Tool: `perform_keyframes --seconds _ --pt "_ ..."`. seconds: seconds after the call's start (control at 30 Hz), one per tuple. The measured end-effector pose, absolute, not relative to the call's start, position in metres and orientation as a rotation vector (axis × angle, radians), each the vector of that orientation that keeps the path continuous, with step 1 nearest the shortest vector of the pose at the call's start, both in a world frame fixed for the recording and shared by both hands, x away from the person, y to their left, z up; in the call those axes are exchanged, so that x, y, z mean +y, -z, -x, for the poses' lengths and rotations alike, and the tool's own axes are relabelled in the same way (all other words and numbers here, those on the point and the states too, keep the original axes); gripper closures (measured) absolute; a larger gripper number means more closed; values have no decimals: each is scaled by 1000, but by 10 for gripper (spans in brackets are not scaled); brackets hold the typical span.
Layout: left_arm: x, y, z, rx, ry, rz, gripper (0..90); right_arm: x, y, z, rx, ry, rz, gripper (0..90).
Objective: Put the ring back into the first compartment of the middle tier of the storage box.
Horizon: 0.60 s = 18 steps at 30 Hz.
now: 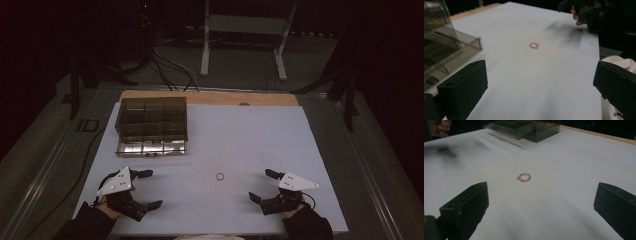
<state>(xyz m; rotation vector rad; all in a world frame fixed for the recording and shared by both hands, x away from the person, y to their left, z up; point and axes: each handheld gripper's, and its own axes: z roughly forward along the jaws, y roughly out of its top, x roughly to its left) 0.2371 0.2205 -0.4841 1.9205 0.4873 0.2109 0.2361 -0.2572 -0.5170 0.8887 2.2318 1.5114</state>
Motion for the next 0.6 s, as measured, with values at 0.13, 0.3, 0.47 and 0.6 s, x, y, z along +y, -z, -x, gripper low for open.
perform_keyframes --seconds 0.13,0.3,0.47,0.6 --pt "218 475 -244 472 -224 -1923 9 -258 517 -236 2231 -1512 -892 0" --pt "216 467 -253 473 -230 -1915 9 -258 517 -236 2228 -1517 -894 0" --pt "210 461 -260 451 -218 -1927 9 -258 517 -236 2228 -1516 -894 0" --pt "205 457 -264 434 -213 -1944 9 -258 517 -236 2230 -1516 -892 0"
